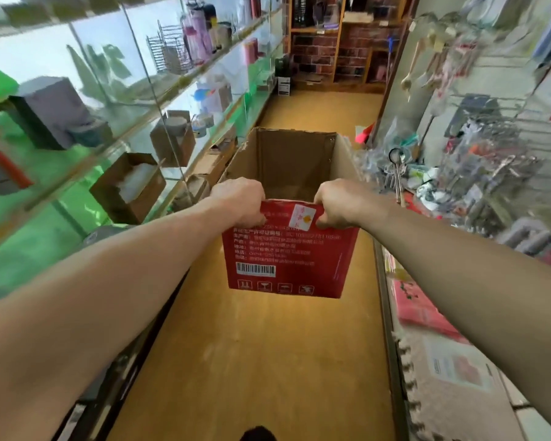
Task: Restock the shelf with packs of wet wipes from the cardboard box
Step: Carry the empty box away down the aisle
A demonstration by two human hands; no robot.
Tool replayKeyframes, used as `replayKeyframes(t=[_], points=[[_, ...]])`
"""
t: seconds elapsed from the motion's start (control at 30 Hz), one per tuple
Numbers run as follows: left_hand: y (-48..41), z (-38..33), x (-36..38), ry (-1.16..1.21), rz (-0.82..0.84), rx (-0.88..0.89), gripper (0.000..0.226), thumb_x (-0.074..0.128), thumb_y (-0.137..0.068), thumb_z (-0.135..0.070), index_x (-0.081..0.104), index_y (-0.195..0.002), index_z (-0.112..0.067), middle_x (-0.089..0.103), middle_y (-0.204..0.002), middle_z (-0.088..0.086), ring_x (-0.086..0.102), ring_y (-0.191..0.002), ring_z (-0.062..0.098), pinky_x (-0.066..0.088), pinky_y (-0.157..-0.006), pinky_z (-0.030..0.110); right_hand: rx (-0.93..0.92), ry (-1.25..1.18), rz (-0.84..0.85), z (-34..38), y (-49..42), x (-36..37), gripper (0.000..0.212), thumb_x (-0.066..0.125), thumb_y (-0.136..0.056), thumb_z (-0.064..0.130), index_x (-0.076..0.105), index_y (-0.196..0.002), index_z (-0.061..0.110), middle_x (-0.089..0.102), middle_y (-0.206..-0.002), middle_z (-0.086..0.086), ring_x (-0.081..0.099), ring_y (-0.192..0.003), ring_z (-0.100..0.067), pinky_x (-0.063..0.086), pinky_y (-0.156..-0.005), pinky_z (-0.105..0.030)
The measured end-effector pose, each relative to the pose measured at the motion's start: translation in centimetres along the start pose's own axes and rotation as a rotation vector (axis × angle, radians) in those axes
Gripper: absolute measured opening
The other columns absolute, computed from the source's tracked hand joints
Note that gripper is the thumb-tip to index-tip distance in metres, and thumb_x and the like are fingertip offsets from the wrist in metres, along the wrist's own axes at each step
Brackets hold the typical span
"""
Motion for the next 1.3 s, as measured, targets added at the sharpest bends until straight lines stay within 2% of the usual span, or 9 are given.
replayKeyframes(t=[0.13, 0.33, 0.53, 0.7, 0.8, 0.93, 1.0, 1.13, 1.3], points=[[-10.1, 2.4, 0.0, -0.023, 0.003, 0.004, 0.024, 0.065, -0.087, -0.042, 0.067, -0.101, -0.022, 0.067, -0.098, -0.001, 0.063, -0.095, 0.021, 0.047, -0.072, 0.030, -0.004, -0.002, 0.026, -2.3, -10.1, 0.0, 0.022, 0.070, -0.082, 0.035, 0.068, -0.100, 0.023, 0.060, -0.083, 0.002, 0.057, -0.077, -0.019, 0.044, -0.063, -0.028], [-26.5, 6.1, -1.9, -0.042, 0.046, 0.031, 0.023, 0.065, -0.086, -0.042, 0.067, -0.096, -0.021, 0.064, -0.091, -0.002, 0.063, -0.092, 0.020, 0.050, -0.073, 0.031, 0.044, -0.027, 0.059, -5.6, -25.4, -2.2, 0.023, 0.068, -0.085, 0.034, 0.066, -0.106, 0.024, 0.060, -0.087, 0.003, 0.057, -0.078, -0.018, 0.040, -0.059, -0.027], [-41.4, 8.0, -4.8, -0.055, 0.064, 0.055, 0.019, 0.064, -0.087, -0.041, 0.061, -0.082, -0.023, 0.068, -0.092, -0.001, 0.064, -0.088, 0.019, 0.053, -0.079, 0.034, 0.076, -0.062, 0.049, -10.2, -39.0, -4.6, 0.019, 0.062, -0.090, 0.030, 0.066, -0.107, 0.022, 0.060, -0.088, 0.002, 0.057, -0.080, -0.018, 0.039, -0.055, -0.026], [-53.6, 8.7, -6.9, -0.102, 0.026, 0.083, 0.019, 0.059, -0.092, -0.041, 0.064, -0.097, -0.023, 0.066, -0.097, -0.004, 0.064, -0.094, 0.018, 0.036, -0.058, 0.027, 0.097, -0.037, 0.024, -15.0, -50.7, -5.7, 0.015, 0.060, -0.091, 0.025, 0.066, -0.105, 0.021, 0.058, -0.084, 0.003, 0.060, -0.083, -0.019, 0.038, -0.056, -0.026], [-61.4, 9.2, -7.4, -0.060, 0.033, 0.066, 0.022, 0.060, -0.090, -0.041, 0.065, -0.095, -0.020, 0.066, -0.092, -0.003, 0.063, -0.088, 0.018, 0.042, -0.064, 0.029, 0.090, -0.040, 0.026, -18.1, -57.7, -6.9, 0.015, 0.061, -0.091, 0.026, 0.065, -0.104, 0.021, 0.060, -0.088, 0.001, 0.062, -0.089, -0.020, 0.042, -0.063, -0.028], [-72.2, 9.7, -9.2, -0.077, 0.023, 0.069, 0.020, 0.059, -0.090, -0.043, 0.058, -0.085, -0.024, 0.064, -0.088, -0.004, 0.061, -0.081, 0.017, 0.050, -0.069, 0.031, 0.093, -0.027, 0.003, -22.4, -67.4, -9.0, 0.016, 0.061, -0.091, 0.027, 0.065, -0.104, 0.021, 0.055, -0.083, 0.002, 0.055, -0.078, -0.020, 0.041, -0.064, -0.028], [-77.0, 10.2, -10.2, -0.064, 0.012, 0.070, 0.021, 0.059, -0.090, -0.043, 0.057, -0.083, -0.023, 0.063, -0.085, -0.004, 0.062, -0.079, 0.018, 0.053, -0.072, 0.033, 0.099, -0.014, 0.000, -24.0, -72.0, -9.9, 0.016, 0.062, -0.090, 0.027, 0.065, -0.104, 0.022, 0.054, -0.082, 0.002, 0.055, -0.079, -0.020, 0.039, -0.064, -0.027], [-86.4, 11.6, -11.4, -0.063, 0.001, 0.060, 0.022, 0.058, -0.090, -0.041, 0.056, -0.080, -0.022, 0.061, -0.083, -0.004, 0.060, -0.077, 0.018, 0.051, -0.069, 0.032, 0.115, -0.010, -0.016, -27.0, -80.9, -11.2, 0.012, 0.063, -0.089, 0.025, 0.065, -0.100, 0.021, 0.049, -0.073, 0.003, 0.050, -0.074, -0.020, 0.038, -0.062, -0.028], [-98.9, 13.5, -13.1, -0.068, -0.002, 0.089, 0.022, 0.057, -0.091, -0.040, 0.057, -0.079, -0.021, 0.064, -0.083, -0.003, 0.062, -0.076, 0.017, 0.052, -0.069, 0.031, 0.152, -0.032, -0.026, -30.3, -91.9, -13.1, 0.009, 0.065, -0.089, 0.027, 0.063, -0.096, 0.022, 0.050, -0.078, 0.002, 0.049, -0.074, -0.020, 0.038, -0.063, -0.028]])
Point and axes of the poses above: each hand's wrist, its own y-axis away from the middle knuckle, its own x-axis out of the palm, z = x × y, the point moved 1 cm from there along -y, towards the middle knuckle
